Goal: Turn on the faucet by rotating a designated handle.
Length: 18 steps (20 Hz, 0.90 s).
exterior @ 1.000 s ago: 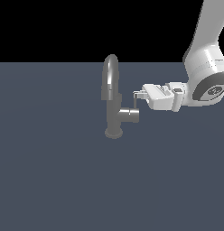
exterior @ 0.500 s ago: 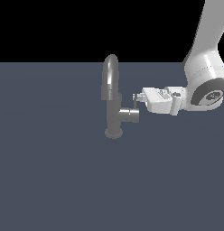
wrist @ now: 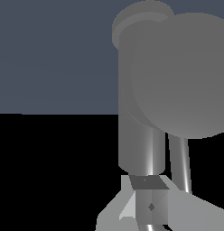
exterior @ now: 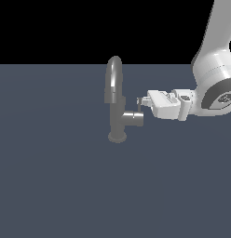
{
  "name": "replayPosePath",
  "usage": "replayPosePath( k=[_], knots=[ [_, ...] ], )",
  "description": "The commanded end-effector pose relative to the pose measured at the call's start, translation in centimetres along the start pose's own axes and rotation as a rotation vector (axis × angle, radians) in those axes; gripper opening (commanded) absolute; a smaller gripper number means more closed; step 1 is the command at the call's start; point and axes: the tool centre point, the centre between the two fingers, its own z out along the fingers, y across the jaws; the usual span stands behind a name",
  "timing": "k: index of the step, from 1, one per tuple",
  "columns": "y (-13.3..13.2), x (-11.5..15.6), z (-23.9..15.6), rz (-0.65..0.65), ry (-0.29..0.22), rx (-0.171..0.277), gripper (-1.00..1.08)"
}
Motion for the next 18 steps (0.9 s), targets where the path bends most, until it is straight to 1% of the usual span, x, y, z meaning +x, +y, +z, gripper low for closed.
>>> replayPosePath(
  k=[1, 7, 8, 9, 18],
  knots=[
    [0.9, -0.2, 0.0, 0.002, -0.002, -0.003, -1.0],
    [2.7, -0.6, 0.0, 0.002, -0.002, -0.003, -1.0],
    [2.7, -0.6, 0.0, 0.002, -0.002, -0.003, -1.0],
    [2.1, -0.5, 0.1, -0.003, 0.0, 0.0, -1.0],
    [5.6, 1.4, 0.0, 0.0, -0.002, -0.002, -1.0]
  ],
)
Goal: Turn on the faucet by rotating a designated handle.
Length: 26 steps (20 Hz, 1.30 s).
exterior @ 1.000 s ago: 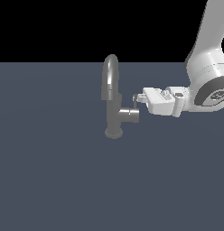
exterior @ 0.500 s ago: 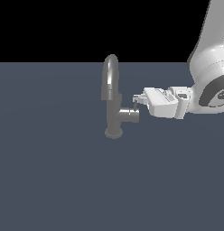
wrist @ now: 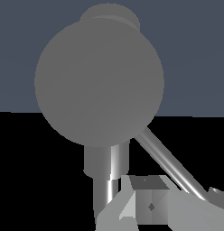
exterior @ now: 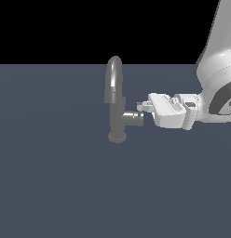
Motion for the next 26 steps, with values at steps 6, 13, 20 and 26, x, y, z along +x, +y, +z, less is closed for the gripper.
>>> replayPosePath(
  k=[6, 13, 20, 26],
  knots=[
    [1.8, 0.8, 0.0, -0.002, -0.003, -0.003, -1.0],
    [3.5, 5.1, -0.1, 0.014, -0.005, -0.004, -1.0],
    [3.1, 5.6, 0.1, -0.013, -0.011, -0.01, -1.0],
    [2.4, 7.9, 0.0, 0.0, -0.01, -0.008, -1.0]
  ],
)
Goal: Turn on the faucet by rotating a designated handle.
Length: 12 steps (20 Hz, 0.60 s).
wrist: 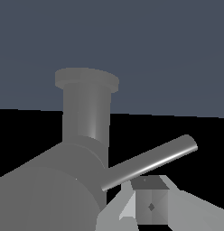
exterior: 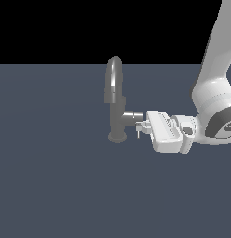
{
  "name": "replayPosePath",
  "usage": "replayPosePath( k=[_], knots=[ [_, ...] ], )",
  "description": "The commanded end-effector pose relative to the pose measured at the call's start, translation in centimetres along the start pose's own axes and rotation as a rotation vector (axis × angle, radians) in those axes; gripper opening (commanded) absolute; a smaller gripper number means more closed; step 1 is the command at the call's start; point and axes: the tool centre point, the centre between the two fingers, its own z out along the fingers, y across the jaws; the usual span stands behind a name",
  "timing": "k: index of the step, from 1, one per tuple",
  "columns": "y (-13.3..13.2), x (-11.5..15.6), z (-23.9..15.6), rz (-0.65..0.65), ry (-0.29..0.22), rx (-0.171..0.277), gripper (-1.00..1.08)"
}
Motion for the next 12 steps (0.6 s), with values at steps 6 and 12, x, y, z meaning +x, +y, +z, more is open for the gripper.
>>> replayPosePath(
  k=[6, 12],
  knots=[
    [-0.7, 3.8, -0.2, 0.027, 0.011, 0.011, -1.0],
    [-1.1, 5.7, -0.3, 0.038, 0.013, 0.013, -1.0]
  ],
)
